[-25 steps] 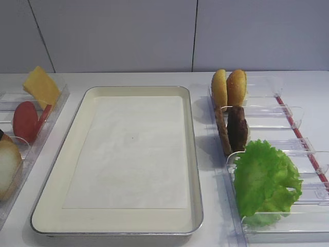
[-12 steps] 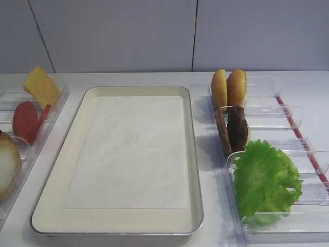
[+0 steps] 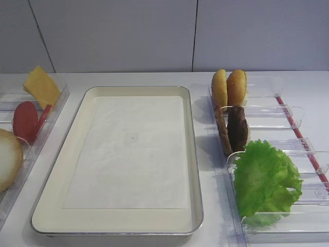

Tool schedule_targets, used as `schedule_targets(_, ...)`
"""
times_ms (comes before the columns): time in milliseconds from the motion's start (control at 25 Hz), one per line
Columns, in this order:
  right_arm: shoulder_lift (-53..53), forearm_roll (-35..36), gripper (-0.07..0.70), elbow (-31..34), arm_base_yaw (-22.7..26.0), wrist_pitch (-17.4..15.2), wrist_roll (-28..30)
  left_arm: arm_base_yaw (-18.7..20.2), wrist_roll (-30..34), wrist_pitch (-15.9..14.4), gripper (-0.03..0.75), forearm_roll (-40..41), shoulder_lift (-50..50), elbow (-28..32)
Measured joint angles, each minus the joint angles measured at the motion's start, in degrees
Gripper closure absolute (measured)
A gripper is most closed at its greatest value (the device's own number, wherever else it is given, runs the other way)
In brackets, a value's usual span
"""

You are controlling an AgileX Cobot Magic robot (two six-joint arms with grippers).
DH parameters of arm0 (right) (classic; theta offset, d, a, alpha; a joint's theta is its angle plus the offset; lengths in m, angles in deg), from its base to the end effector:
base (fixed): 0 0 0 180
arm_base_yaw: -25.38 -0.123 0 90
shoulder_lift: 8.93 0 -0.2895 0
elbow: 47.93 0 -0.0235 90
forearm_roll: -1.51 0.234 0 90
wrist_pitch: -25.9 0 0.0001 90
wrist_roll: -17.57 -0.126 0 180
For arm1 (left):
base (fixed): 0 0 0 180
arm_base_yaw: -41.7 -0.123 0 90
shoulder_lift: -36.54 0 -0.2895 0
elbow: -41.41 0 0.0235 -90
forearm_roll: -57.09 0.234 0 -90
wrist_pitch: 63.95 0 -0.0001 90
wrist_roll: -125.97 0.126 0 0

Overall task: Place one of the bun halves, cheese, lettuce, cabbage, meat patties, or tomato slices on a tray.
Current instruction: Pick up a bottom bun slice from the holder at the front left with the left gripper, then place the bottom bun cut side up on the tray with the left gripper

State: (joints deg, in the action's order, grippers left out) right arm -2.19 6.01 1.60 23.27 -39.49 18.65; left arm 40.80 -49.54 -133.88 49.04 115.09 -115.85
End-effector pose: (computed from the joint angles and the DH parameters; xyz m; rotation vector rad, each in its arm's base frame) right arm 0.0007 0.0090 0.2405 -0.0667 2.1214 0.1058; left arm 0.1962 -0.0135 0.2606 0.0365 2.9762 -0.1912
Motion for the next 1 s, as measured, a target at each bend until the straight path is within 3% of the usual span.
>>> schedule_targets(280, 0.0, 0.0, 0.489, 0.0, 0.0, 0.0, 0.0, 0.0, 2.1, -0.5, 0.601, -2.5, -2.3, -5.5)
schedule_targets(560, 0.0, 0.0, 0.489, 0.0, 0.0, 0.0, 0.0, 0.0, 13.6, -0.8, 0.603, -24.2, -2.3, -5.8)
schedule_targets(720, 0.0, 0.0, 0.489, 0.0, 0.0, 0.0, 0.0, 0.2, 15.8, -0.8, 0.603, -28.2, -0.9, -5.9)
schedule_targets(1000, 0.0, 0.0, 0.489, 0.0, 0.0, 0.0, 0.0, 8.4, 18.6, -0.3, 0.603, -31.6, 8.3, -5.9)
